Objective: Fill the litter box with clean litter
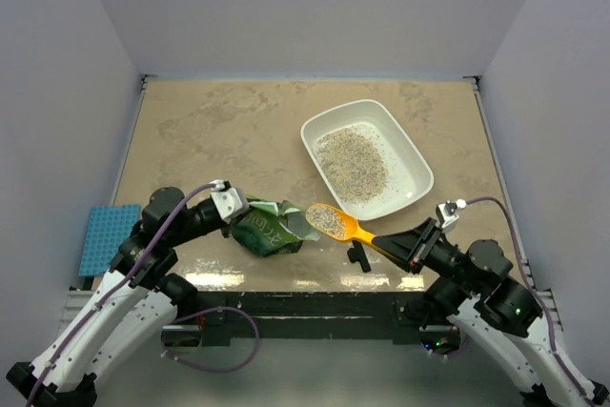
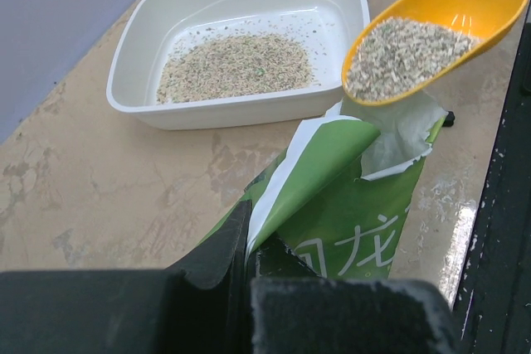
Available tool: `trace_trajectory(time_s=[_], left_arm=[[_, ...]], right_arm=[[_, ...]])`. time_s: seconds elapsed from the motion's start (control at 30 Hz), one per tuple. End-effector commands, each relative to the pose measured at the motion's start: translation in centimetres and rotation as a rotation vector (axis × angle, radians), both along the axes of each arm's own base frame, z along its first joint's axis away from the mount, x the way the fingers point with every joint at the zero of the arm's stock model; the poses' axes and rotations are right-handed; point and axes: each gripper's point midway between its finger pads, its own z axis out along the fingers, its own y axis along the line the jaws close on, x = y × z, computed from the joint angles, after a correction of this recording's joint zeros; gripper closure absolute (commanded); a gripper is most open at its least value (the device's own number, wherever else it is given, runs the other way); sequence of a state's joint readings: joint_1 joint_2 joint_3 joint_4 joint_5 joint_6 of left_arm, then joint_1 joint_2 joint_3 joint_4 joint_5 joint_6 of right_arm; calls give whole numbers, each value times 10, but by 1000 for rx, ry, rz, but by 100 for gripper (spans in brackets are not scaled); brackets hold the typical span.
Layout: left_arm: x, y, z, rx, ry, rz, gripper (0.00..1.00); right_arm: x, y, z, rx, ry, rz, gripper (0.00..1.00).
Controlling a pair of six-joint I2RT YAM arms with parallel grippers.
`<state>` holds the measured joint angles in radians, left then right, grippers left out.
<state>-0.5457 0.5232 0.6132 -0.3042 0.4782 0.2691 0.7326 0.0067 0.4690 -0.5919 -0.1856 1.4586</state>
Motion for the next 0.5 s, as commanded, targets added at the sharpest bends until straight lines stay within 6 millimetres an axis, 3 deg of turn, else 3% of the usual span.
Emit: trace_trajectory(time_s=[0.0,0.23,0.47], left_arm=[[-2,-1,18,-40,-11,3,100],[1,1,15,-32,-18,23,100],[-3,-1,17,-43,-24,-1,100]], right_arm=[[6,-15,48,83,-75,-91,100],[14,-29,80,96,-113,-184,100],[51,-51,78,57,-116,-409,100]])
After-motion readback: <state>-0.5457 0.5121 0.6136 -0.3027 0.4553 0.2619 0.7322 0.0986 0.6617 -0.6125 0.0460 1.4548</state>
